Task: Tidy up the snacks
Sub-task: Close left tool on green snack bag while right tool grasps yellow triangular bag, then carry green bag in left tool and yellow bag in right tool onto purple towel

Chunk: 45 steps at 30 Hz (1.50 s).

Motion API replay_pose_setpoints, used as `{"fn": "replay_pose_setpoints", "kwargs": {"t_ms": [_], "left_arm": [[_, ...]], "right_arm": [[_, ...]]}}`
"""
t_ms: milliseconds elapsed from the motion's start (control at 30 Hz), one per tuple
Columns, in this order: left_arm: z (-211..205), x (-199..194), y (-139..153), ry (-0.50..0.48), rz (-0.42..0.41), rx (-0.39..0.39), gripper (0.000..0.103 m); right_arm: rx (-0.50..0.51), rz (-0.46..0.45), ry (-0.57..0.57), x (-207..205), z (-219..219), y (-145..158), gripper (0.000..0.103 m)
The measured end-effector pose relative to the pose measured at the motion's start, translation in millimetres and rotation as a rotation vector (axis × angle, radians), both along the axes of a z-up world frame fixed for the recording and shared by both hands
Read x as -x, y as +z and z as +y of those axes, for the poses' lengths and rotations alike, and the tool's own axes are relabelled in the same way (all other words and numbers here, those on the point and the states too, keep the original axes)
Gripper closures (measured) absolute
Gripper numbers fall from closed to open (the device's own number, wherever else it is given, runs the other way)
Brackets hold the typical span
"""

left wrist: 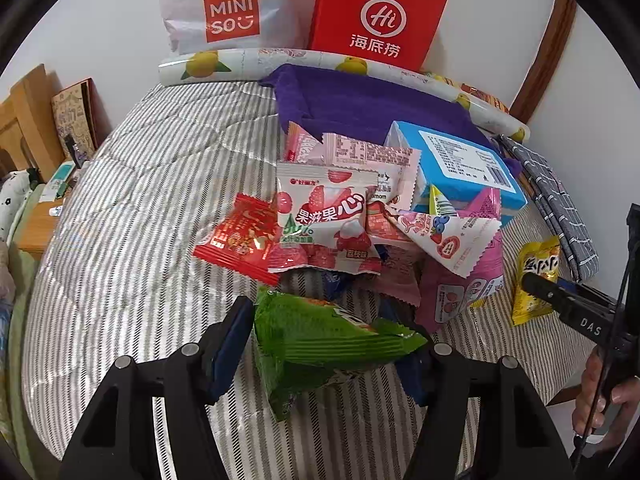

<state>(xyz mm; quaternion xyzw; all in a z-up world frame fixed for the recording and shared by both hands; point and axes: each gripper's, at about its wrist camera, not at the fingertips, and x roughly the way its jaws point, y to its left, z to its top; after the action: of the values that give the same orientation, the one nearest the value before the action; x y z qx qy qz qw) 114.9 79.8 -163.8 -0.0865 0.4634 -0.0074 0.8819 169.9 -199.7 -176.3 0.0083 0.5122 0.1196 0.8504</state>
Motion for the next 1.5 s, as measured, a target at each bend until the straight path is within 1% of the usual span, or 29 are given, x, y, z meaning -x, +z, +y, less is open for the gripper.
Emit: {"fn": "replay_pose_setpoints", "kwargs": {"t_ms": [233,367,600,800,933,1133,1300,1500], "left_arm": [[6.8,10.6,25.1,0.024,-0.034,-0.005,0.043],[11.2,15.8,40.3,0.034,-0.058,-0.001,0.043],[10.2,8.3,74.0,0.039,-0.107,-0.005,0.043],[-5.4,-19.0,104.2,0.002,-0.148,-0.027,0.043],[-15.7,-45.5,118.5,-0.030,-0.165,-0.018,0.043],[-22.8,-85.8,126.6,-0.061,-0.166,-0.006,0.043],[-24.5,-112.4,131.0,-0.064,-0.169,-0.015,0.043],[-24.1,-144.4,134.2,-0.065,-0.169,-0.014,0.043]], "right_arm": [[-0.011,-0.070,0.003,6.4,1.5,39.3,0.062],[0.000,-0.114,0.006,10.6,4.4,63.4,0.062],[0.005,-0.177,0.000,5.6,5.2,102.9,0.062],[-0.002,-0.217,-0.007,-8.9,3.0,127.1,0.062],[-0.006,-0.231,-0.013,-25.9,1.9,139.6,0.062],[-0.003,-0.238,-0.016,-62.7,1.5,148.6,0.062],[0.004,-0.253,0.001,-96.0,9.0,154.3,0.062],[0.000,-0.259,0.031,-133.2,17.9,153.5,0.062]]}}
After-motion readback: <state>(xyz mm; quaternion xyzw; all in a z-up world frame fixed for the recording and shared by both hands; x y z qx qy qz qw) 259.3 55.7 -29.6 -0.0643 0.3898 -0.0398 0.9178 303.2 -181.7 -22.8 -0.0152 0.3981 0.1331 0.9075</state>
